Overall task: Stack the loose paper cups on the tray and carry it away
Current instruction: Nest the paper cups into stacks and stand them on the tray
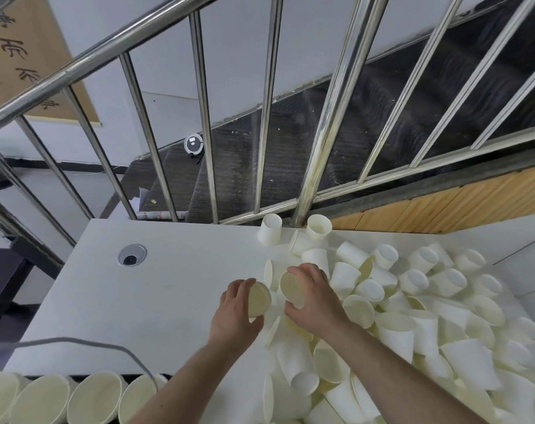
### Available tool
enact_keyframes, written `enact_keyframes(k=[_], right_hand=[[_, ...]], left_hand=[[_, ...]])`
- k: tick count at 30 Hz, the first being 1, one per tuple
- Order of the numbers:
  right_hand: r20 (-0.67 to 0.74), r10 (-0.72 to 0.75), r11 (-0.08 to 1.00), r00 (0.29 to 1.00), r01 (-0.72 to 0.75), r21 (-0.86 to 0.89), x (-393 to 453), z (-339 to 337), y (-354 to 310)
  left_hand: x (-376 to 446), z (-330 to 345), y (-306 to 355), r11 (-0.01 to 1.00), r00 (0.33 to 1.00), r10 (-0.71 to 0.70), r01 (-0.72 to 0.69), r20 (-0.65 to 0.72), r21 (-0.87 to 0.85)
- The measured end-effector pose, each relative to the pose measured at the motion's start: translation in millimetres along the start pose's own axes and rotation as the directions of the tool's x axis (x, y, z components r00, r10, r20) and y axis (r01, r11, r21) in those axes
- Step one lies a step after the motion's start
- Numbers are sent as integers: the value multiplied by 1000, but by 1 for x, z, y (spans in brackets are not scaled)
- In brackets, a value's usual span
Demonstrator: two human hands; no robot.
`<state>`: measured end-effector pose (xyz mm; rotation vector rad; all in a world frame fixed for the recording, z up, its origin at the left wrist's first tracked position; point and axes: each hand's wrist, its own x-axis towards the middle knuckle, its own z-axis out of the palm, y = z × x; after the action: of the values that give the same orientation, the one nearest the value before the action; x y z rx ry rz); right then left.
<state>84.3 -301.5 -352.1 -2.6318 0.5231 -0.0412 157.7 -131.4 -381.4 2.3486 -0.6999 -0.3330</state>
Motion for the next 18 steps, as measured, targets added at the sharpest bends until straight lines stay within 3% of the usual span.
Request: enact_keyframes(k=[18], right_hand=[[-135, -152, 983, 979, 165, 86, -130, -17, -62]], left_hand=[[-147, -57, 20, 995, 984, 72, -84, -165, -63]])
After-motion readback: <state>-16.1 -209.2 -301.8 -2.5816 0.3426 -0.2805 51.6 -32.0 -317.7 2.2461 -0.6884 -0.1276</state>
